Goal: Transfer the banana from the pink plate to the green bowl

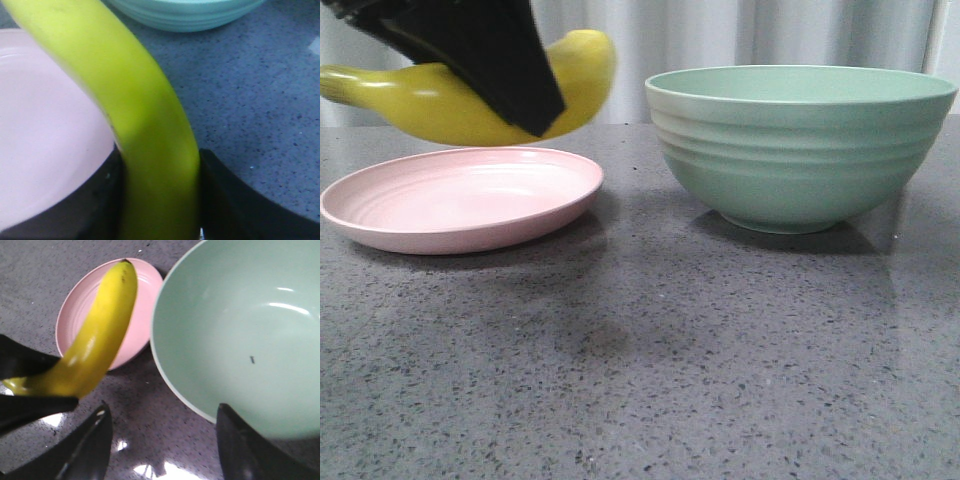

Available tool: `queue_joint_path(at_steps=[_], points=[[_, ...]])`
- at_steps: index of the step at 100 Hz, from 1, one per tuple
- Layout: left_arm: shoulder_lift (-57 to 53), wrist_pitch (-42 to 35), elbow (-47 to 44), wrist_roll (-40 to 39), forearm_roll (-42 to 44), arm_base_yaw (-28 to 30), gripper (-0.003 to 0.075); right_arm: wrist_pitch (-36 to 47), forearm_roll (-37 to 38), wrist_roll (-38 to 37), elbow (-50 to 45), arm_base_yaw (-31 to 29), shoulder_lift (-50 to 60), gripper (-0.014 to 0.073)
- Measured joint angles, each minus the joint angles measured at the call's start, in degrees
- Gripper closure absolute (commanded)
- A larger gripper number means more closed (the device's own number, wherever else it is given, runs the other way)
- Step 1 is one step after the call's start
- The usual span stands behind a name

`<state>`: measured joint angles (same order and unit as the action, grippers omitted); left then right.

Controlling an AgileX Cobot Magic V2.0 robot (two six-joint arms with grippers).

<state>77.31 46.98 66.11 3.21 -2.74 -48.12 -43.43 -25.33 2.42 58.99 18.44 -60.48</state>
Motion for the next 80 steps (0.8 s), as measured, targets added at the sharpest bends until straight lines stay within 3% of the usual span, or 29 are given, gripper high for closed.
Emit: queue_joint_path(at_steps=[36, 80], points=[[0.0, -0.5, 0.0, 0.1, -2.8, -1.8, 0.0739, 1.9, -5.3, 0.1, 11.4, 4.1, -18.6, 0.0214], [0.0, -1.7, 0.0, 6.2, -7.9, -1.8, 0.0739, 2.0, -6.7, 0.1, 14.9, 4.1, -24.2, 0.0214]])
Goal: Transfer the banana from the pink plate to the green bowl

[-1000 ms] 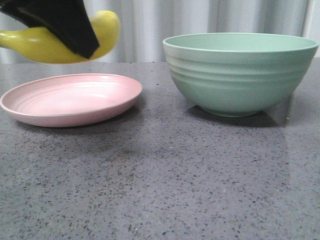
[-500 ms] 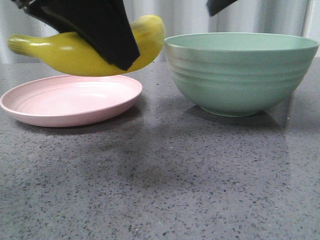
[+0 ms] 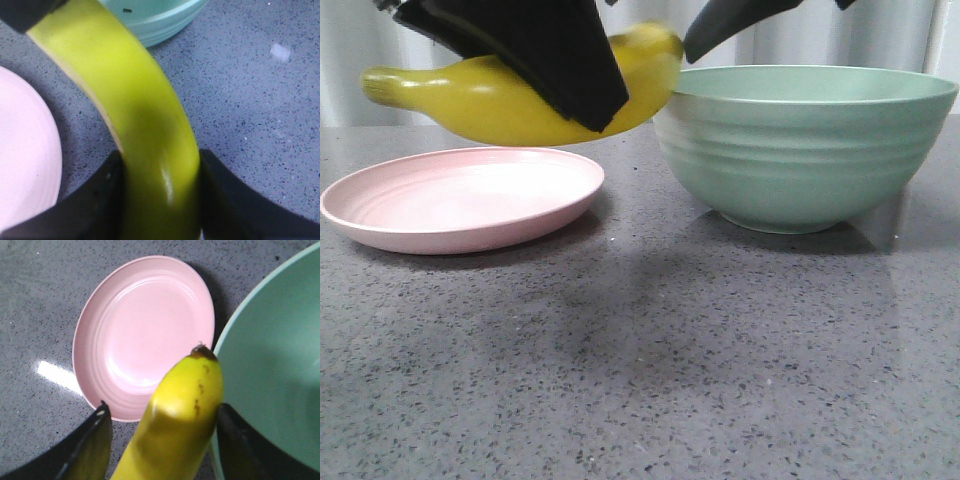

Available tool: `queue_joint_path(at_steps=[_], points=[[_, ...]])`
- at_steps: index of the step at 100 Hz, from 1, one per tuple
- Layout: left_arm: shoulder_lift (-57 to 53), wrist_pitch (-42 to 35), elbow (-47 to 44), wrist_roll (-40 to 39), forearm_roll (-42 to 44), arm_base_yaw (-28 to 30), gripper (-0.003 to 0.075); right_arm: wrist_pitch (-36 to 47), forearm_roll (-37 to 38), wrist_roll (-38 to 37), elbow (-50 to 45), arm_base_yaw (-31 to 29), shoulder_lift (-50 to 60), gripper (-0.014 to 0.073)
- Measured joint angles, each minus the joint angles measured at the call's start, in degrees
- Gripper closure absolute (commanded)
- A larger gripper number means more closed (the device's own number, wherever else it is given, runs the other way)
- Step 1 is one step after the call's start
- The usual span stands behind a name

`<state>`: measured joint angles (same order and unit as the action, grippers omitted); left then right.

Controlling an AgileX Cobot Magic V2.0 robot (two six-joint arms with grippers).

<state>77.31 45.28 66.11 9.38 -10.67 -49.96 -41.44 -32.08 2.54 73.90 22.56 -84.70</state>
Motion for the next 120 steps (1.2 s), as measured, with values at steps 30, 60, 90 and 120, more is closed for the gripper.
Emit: queue_joint_path(at_steps=[30, 60, 90, 120], points=[[0.0, -0.4, 0.0, 1.3, -0.4, 0.0, 0.0738, 1.2, -0.1, 0.0, 0.0, 0.0, -1.5, 0.0274], [0.0, -1.3, 0.0, 2.1, -0.4, 0.0, 0.0580, 2.1, -0.7, -1.1, 0.0, 0.0, -1.5, 0.0671], [-0.5, -2.4, 0.3, 4.2, -0.6, 0.1, 0.0259, 2.0, -0.6, -0.2, 0.0, -0.8, -1.6, 0.0671], [-6.0, -3.2, 2.0, 4.2, -0.6, 0.3, 0.0259, 2.4, -1.5, 0.0, 3.3, -10.7, -0.6, 0.0671]])
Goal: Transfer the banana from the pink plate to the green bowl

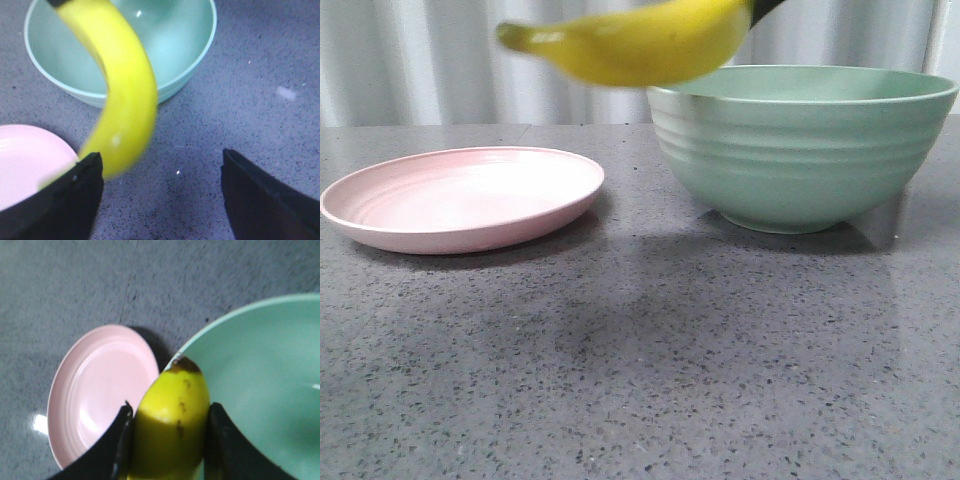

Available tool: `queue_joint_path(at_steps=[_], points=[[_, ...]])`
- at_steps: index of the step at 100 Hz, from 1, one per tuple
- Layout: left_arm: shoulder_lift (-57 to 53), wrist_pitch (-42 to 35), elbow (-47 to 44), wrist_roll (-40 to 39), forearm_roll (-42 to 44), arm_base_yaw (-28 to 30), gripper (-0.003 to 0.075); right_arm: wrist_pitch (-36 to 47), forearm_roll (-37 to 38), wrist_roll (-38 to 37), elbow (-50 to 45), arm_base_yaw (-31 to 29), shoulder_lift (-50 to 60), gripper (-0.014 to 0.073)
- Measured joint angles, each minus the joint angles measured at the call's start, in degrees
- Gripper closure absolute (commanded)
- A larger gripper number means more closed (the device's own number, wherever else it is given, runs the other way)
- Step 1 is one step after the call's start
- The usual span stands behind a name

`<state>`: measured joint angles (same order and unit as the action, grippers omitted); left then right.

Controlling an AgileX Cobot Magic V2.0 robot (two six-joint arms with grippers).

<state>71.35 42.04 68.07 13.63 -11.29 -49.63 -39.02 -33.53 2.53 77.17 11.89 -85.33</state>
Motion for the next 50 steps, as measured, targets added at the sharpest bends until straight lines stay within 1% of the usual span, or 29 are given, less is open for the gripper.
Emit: queue_joint_path(at_steps=[9, 19, 26, 33, 40, 50], points=[[-1.3, 0.0, 0.1, 0.0, 0.0, 0.0, 0.0259, 0.0, 0.3, 0.0, 1.8, -3.1, 0.4, 0.0671], [-1.9, 0.0, 0.1, 0.0, 0.0, 0.0, 0.0259, 0.1, 2.4, 0.0, 2.1, -7.0, 0.7, 0.0670], [-1.9, 0.0, 0.1, 0.0, 0.0, 0.0, 0.0259, 0.1, 3.7, 0.0, 2.1, -9.3, 0.7, 0.0642], [-1.9, 0.0, 0.1, 0.0, 0.0, 0.0, 0.0259, 0.2, 5.0, 0.0, 2.1, -10.8, 0.6, 0.0589], [-1.9, -0.1, 0.1, 0.0, 0.0, 0.0, 0.0259, 0.5, 6.5, 0.0, 2.1, -11.2, 0.3, 0.0515], [-1.9, -0.1, 0.1, 0.0, 0.0, 0.0, 0.0259, 0.5, 7.6, 0.0, 2.1, -11.3, -0.7, 0.0389]])
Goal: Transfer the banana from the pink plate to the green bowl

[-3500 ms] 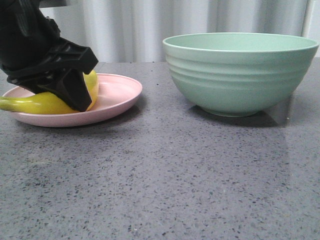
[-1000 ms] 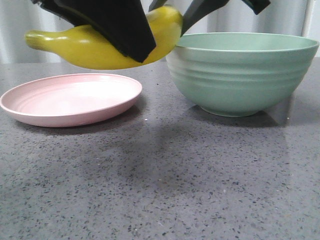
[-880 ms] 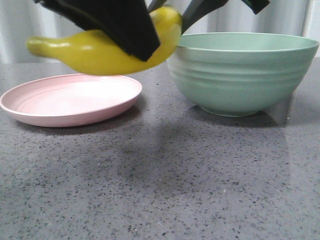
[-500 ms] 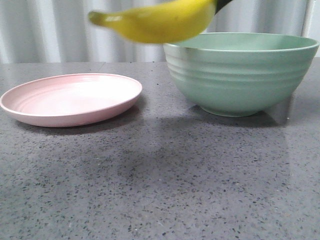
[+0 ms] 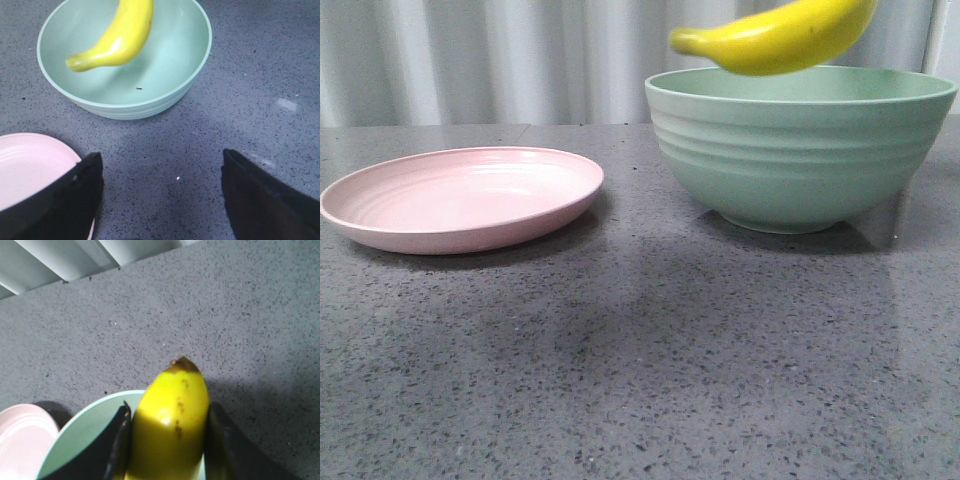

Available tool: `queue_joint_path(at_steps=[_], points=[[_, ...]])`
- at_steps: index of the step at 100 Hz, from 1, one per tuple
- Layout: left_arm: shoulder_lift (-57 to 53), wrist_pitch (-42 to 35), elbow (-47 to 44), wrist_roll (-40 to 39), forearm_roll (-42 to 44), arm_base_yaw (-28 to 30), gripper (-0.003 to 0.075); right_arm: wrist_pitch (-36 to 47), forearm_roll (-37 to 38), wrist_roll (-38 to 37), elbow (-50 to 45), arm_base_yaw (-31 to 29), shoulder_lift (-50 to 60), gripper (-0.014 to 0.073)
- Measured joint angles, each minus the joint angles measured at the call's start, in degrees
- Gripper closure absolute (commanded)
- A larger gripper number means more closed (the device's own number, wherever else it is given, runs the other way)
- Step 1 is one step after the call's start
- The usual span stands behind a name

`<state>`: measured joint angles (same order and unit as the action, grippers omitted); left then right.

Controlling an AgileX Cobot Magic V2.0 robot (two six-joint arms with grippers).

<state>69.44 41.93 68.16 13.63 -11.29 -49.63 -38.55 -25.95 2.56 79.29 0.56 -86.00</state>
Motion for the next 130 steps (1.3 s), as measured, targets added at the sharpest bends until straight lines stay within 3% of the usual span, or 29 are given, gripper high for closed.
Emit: queue_joint_path(at_steps=[14, 43, 53, 63, 68, 71, 102, 130], points=[[0.0, 0.0, 0.0, 0.0, 0.0, 0.0, 0.0259, 0.0, 0.3, 0.2, 0.0, 0.4, -1.1, 0.0291], [0.0, 0.0, 0.0, -0.4, 0.0, 0.0, 0.0283, -0.8, 0.5, 0.8, 0.0, 0.6, -1.2, 0.0291], [-0.5, 0.0, 0.0, -1.0, 0.0, 0.0, 0.0403, -2.7, 0.5, 2.1, 0.0, 0.6, -1.1, 0.0353], [-2.1, 0.0, 0.0, -1.4, 0.0, 0.4, 0.0652, -5.3, 1.9, 3.0, 0.0, 0.6, 0.9, 0.0538], [-3.2, 0.0, 0.0, -2.3, 0.0, 1.0, 0.0737, -6.8, 3.1, 3.2, 0.0, 0.6, 2.3, 0.0627], [-4.1, 0.0, 0.0, -2.5, 0.0, 1.4, 0.0737, -7.6, 3.9, 3.5, 0.0, 0.6, 3.1, 0.0673], [-15.4, -2.4, -7.4, -4.4, 0.0, 6.6, 0.0739, -10.7, 6.0, 6.7, -4.0, 0.6, 14.7, 0.0671], [-30.6, -11.4, -22.5, -9.6, 0.0, 10.0, 0.0739, -0.1, 6.8, 6.8, -19.5, 0.6, 30.5, 0.0671]])
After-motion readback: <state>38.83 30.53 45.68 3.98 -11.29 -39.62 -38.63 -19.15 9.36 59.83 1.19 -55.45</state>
